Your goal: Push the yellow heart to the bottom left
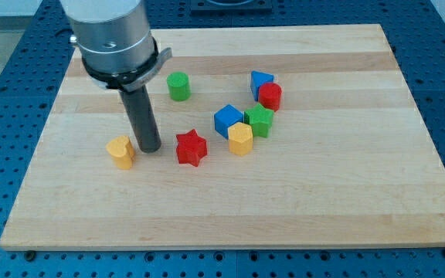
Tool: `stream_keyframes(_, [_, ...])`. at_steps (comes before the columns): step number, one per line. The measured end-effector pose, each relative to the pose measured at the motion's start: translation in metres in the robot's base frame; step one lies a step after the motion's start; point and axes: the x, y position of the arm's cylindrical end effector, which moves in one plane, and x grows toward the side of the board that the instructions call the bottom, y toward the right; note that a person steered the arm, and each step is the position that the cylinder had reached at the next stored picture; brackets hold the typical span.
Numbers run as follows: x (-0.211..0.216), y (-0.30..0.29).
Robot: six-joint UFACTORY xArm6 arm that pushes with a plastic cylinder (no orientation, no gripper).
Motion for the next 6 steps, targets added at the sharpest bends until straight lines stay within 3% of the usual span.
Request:
stream_keyframes(5, [0.058, -0.101])
stream_keyframes(6, [0.048, -0.061])
